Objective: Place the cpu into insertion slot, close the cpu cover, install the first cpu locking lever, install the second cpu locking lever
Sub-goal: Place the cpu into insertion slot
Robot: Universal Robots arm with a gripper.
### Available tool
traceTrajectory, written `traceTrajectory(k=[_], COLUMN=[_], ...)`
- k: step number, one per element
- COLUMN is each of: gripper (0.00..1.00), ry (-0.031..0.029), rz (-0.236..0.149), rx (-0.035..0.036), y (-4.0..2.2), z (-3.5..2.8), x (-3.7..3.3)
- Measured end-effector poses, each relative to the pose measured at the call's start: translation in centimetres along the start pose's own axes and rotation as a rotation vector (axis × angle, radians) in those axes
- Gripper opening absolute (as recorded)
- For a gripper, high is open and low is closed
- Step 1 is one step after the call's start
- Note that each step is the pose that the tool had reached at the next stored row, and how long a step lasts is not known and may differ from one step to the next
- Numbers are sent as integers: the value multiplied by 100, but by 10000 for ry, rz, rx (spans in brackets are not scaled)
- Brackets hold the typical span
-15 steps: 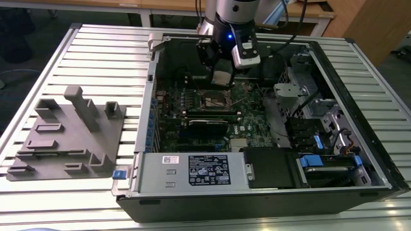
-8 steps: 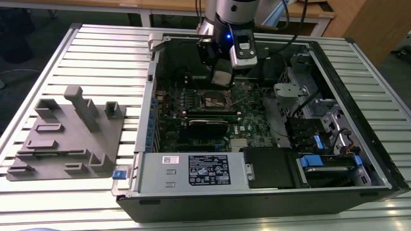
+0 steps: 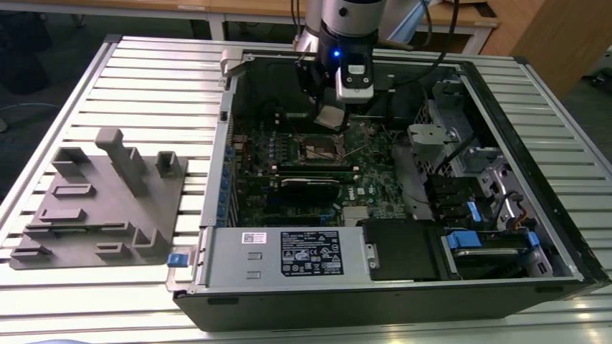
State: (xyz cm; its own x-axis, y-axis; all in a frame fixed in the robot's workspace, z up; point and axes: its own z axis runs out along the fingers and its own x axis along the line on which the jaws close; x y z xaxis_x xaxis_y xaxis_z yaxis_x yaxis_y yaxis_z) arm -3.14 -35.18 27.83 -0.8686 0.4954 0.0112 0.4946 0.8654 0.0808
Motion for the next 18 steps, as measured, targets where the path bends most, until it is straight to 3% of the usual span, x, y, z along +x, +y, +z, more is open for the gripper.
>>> traceTrajectory(k=[18], gripper=[54], ry=[-265], rz=[3264], rx=[-37], y=[-2], z=[24], x=[0])
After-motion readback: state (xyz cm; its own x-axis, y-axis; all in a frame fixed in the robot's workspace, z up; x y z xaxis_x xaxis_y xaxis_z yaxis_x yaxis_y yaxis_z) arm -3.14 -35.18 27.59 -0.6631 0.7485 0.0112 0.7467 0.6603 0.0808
